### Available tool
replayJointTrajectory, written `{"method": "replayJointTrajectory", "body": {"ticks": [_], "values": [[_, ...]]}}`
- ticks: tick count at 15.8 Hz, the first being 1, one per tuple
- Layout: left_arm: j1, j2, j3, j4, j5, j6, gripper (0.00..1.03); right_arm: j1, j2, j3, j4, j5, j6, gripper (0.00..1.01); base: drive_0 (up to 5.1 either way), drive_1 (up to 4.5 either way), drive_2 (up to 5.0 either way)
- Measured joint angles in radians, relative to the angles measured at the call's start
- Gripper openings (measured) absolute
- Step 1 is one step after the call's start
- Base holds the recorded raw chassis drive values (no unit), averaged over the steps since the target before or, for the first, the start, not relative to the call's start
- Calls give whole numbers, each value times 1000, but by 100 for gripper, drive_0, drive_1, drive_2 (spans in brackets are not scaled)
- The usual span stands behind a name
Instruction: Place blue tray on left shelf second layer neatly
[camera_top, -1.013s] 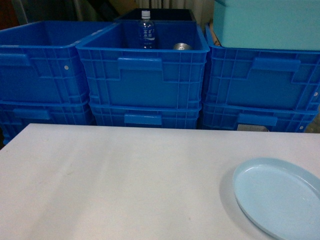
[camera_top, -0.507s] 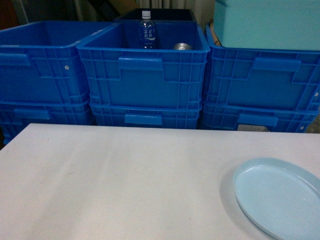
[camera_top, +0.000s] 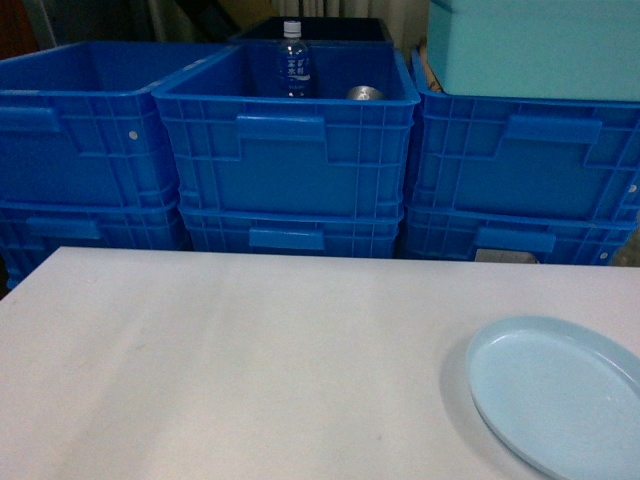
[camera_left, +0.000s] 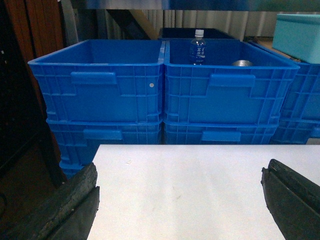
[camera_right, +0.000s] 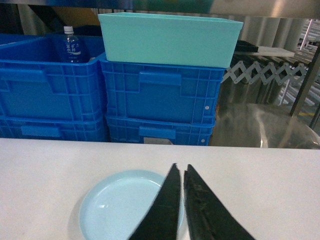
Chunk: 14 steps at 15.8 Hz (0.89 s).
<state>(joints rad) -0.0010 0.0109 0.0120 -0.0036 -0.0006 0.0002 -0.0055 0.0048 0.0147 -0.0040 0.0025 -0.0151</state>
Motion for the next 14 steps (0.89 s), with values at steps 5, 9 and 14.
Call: {"method": "replayJointTrajectory", "body": {"ticks": [5,9,14], "values": [[0,0,0,0,0,0,98,0,0,0,0,0,0,62,0,0,0],[0,0,0,0,0,0,98,0,0,0,0,0,2,100,0,0,0],[0,0,0,0,0,0,98,0,0,0,0,0,2,98,0,0,0]]}}
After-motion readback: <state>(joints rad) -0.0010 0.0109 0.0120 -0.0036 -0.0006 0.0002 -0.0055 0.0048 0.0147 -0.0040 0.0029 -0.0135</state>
